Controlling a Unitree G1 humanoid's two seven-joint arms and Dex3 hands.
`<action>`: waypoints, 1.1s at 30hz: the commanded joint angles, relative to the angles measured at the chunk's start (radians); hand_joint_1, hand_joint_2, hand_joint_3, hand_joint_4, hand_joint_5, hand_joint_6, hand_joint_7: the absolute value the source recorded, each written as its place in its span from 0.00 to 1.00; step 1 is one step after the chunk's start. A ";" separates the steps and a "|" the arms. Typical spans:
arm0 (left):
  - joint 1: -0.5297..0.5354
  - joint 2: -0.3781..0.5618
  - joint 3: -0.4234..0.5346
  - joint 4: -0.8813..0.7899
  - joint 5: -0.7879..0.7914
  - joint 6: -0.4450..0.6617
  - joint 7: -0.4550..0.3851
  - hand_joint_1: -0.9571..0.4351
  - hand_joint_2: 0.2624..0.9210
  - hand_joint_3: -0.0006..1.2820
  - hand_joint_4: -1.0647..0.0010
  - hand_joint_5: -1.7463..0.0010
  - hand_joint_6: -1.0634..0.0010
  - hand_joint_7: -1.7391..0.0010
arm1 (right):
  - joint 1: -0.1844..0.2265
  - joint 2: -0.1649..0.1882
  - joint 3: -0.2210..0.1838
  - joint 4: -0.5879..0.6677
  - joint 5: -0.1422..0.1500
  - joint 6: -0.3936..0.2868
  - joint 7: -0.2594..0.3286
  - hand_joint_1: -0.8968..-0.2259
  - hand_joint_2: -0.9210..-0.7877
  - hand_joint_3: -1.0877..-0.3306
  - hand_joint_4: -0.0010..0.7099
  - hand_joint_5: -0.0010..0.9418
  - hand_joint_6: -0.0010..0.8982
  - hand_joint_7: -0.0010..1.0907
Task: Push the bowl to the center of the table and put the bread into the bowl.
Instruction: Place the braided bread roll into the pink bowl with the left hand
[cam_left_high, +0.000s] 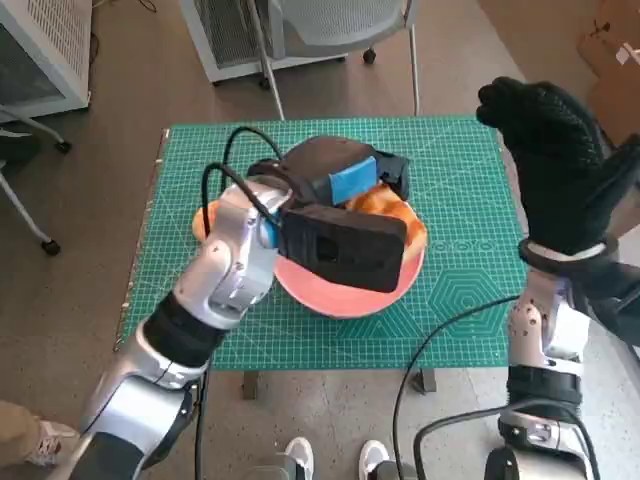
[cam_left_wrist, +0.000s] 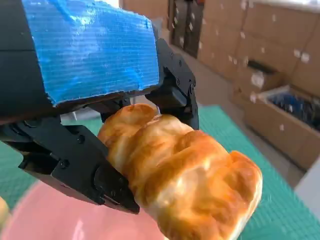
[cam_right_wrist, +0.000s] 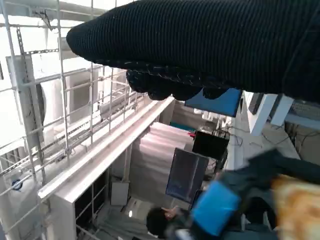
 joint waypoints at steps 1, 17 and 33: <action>-0.034 -0.008 -0.001 0.058 0.005 -0.027 0.015 0.69 1.00 0.04 0.29 0.35 0.43 0.34 | 0.030 -0.009 -0.002 -0.006 -0.017 0.013 -0.019 0.32 0.00 0.44 0.39 0.00 0.41 0.00; -0.015 -0.007 -0.012 0.088 0.041 0.021 -0.006 0.42 0.82 0.00 0.94 0.99 0.83 0.91 | 0.030 -0.008 0.003 0.000 -0.025 -0.003 -0.038 0.32 0.00 0.45 0.39 0.00 0.41 0.00; 0.017 0.030 0.020 0.024 0.024 0.002 0.005 0.36 0.81 0.00 1.00 1.00 0.94 0.95 | 0.029 0.006 0.006 0.015 -0.026 -0.016 -0.035 0.33 0.00 0.45 0.38 0.00 0.40 0.00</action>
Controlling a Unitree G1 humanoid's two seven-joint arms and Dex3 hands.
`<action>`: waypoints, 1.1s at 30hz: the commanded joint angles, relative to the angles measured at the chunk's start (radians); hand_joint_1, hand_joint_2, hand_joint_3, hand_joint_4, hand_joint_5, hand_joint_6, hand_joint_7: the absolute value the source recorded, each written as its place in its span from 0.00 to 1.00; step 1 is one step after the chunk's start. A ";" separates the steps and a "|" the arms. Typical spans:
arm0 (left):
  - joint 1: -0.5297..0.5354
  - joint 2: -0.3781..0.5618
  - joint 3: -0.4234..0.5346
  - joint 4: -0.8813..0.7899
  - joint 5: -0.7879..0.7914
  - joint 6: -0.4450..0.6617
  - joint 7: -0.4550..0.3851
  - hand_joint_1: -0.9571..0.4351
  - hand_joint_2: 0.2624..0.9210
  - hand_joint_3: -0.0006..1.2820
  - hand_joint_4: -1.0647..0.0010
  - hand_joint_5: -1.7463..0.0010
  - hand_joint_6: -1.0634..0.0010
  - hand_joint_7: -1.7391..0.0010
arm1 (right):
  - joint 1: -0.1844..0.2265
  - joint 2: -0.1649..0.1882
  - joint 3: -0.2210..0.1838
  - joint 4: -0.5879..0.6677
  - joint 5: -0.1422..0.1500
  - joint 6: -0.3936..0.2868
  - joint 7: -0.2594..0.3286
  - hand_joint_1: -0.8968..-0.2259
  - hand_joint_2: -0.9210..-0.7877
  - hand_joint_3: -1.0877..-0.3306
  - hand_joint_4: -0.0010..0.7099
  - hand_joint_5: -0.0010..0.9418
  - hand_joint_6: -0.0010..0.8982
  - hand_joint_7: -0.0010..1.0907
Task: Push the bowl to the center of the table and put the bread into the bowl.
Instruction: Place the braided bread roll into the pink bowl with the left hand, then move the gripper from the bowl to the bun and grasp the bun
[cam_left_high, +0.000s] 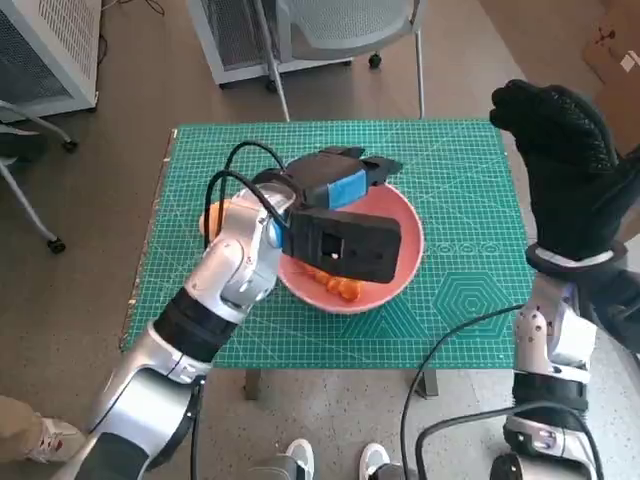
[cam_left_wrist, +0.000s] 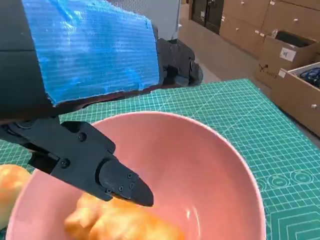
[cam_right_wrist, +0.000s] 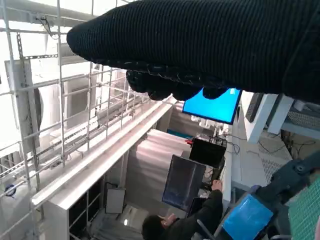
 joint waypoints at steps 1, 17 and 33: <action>0.026 0.028 0.023 -0.063 -0.005 -0.013 0.008 0.35 0.81 0.00 1.00 1.00 0.94 0.95 | 0.022 0.014 0.005 0.019 -0.008 -0.005 -0.003 0.33 0.00 0.45 0.38 0.00 0.40 0.00; 0.174 0.275 0.273 -0.452 -0.084 0.015 -0.079 0.41 0.75 0.00 1.00 1.00 0.89 0.95 | 0.029 0.002 0.000 0.006 0.015 0.013 0.012 0.34 0.00 0.45 0.38 0.00 0.40 0.00; 0.334 0.426 0.399 -0.664 -0.052 0.142 -0.129 0.54 0.67 0.00 1.00 1.00 0.84 0.97 | 0.013 -0.003 -0.001 0.011 0.021 0.018 0.024 0.34 0.00 0.46 0.39 0.00 0.41 0.01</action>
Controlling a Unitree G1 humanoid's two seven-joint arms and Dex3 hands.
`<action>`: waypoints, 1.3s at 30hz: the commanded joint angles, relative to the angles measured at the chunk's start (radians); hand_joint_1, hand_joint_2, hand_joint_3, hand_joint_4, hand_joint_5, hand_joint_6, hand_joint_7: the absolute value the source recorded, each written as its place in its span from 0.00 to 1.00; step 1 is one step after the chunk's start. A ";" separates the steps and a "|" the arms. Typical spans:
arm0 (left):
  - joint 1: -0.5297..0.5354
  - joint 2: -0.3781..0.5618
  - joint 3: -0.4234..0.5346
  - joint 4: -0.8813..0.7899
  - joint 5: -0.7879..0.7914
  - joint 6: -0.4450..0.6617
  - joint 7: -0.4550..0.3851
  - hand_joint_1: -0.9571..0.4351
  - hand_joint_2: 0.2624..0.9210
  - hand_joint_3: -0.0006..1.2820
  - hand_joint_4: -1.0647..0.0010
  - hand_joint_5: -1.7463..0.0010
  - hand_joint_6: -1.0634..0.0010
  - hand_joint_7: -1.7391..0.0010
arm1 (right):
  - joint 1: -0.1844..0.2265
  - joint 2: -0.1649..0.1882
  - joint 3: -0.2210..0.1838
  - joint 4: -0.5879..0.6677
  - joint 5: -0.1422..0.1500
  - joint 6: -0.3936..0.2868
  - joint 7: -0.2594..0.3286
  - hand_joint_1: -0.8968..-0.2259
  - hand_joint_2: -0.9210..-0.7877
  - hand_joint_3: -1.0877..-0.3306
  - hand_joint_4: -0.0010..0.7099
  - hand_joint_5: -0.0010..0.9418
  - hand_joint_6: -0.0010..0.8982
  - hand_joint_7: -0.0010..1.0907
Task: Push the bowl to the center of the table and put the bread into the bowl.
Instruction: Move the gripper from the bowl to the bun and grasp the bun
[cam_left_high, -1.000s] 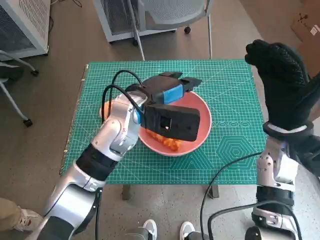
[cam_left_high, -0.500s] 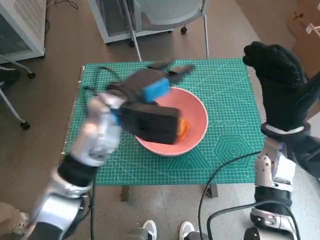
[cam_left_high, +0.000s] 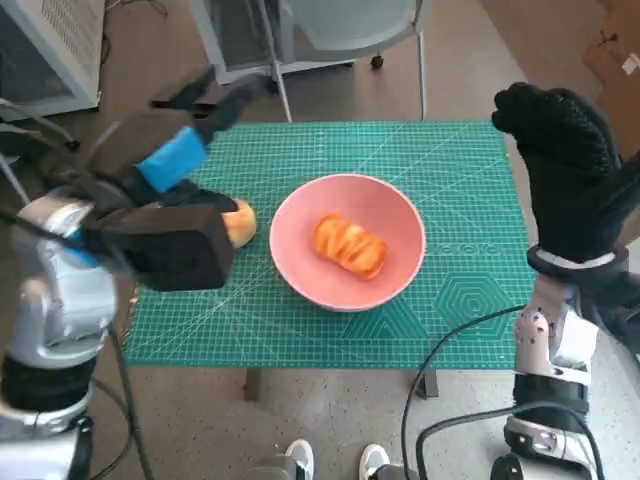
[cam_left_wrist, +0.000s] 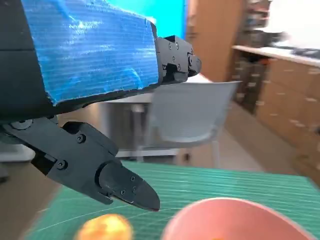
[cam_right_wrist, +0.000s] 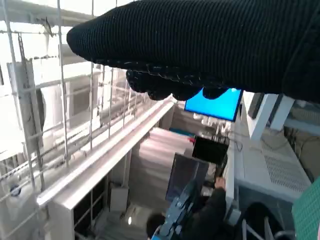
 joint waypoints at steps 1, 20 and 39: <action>0.034 0.023 0.006 -0.053 0.013 0.049 -0.029 0.55 0.67 0.00 1.00 1.00 0.84 0.97 | 0.005 0.000 0.002 0.018 -0.005 0.005 0.005 0.34 0.00 0.46 0.39 0.00 0.41 0.01; -0.005 -0.002 -0.146 0.192 0.069 0.034 -0.004 0.54 0.67 0.00 1.00 1.00 0.84 0.98 | -0.026 0.000 0.006 0.081 -0.007 -0.016 0.044 0.34 0.00 0.45 0.40 0.01 0.42 0.01; -0.229 -0.154 -0.331 0.835 0.152 -0.041 0.123 0.49 0.69 0.00 1.00 1.00 0.84 0.99 | -0.006 -0.022 0.002 0.040 -0.012 0.007 0.033 0.34 0.00 0.43 0.40 0.00 0.40 0.00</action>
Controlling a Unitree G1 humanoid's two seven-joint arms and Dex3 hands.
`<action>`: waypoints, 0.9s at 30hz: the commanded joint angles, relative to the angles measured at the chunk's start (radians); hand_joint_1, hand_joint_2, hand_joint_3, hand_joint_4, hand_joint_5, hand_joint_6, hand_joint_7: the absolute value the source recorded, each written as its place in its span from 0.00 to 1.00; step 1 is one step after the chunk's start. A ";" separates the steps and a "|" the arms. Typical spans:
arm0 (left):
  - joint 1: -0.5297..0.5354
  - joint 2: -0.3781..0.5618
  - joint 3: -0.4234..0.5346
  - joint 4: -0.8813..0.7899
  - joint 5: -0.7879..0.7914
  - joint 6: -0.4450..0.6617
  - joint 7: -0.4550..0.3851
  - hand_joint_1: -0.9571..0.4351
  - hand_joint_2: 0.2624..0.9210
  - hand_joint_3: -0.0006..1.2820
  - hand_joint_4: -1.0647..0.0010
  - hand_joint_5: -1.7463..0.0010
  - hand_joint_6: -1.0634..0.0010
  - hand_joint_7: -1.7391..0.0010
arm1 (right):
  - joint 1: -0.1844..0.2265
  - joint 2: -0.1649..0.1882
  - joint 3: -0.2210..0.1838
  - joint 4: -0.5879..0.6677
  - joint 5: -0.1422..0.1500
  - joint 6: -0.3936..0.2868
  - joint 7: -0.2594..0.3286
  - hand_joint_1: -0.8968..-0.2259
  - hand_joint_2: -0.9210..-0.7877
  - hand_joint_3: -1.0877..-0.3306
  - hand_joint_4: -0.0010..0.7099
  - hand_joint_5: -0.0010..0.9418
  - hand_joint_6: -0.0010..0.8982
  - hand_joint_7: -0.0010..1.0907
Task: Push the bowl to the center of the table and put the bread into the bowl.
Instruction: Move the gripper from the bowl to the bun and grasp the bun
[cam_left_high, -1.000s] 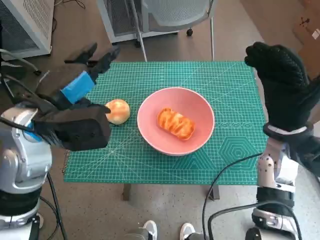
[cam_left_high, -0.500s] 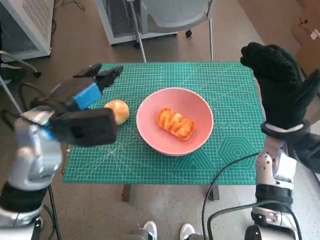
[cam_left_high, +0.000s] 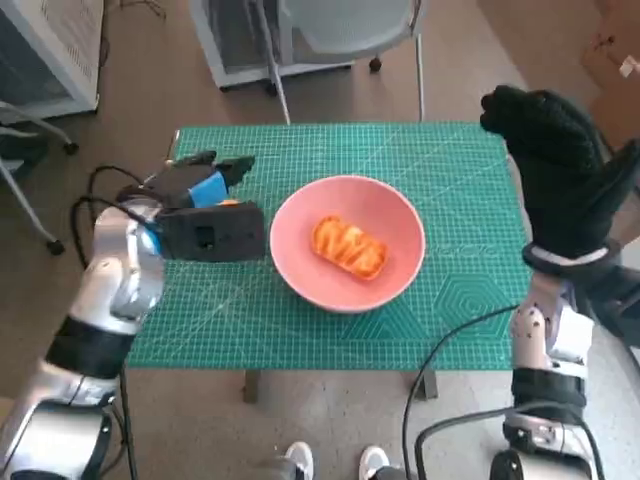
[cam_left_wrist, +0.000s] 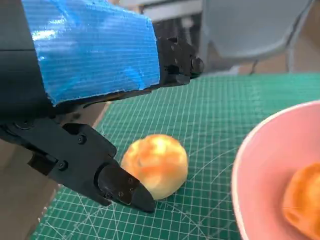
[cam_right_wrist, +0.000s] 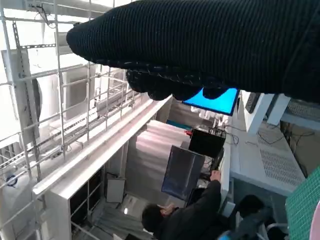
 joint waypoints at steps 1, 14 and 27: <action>-0.090 -0.055 -0.057 0.203 0.039 -0.011 0.044 0.48 0.69 0.00 1.00 1.00 0.83 0.99 | 0.023 -0.015 -0.002 -0.012 -0.006 0.027 -0.005 0.33 0.00 0.43 0.40 0.00 0.40 0.00; -0.249 -0.186 -0.134 0.697 0.041 -0.071 0.160 0.57 0.70 0.00 0.85 0.98 0.72 0.98 | 0.036 -0.016 -0.003 -0.042 -0.009 0.036 -0.011 0.33 0.00 0.43 0.40 0.00 0.40 0.00; -0.238 -0.227 -0.172 0.826 0.054 -0.077 0.271 0.94 0.78 0.26 0.39 0.25 0.43 0.93 | 0.041 -0.006 -0.002 -0.047 -0.003 0.035 -0.010 0.34 0.00 0.44 0.41 0.00 0.41 0.00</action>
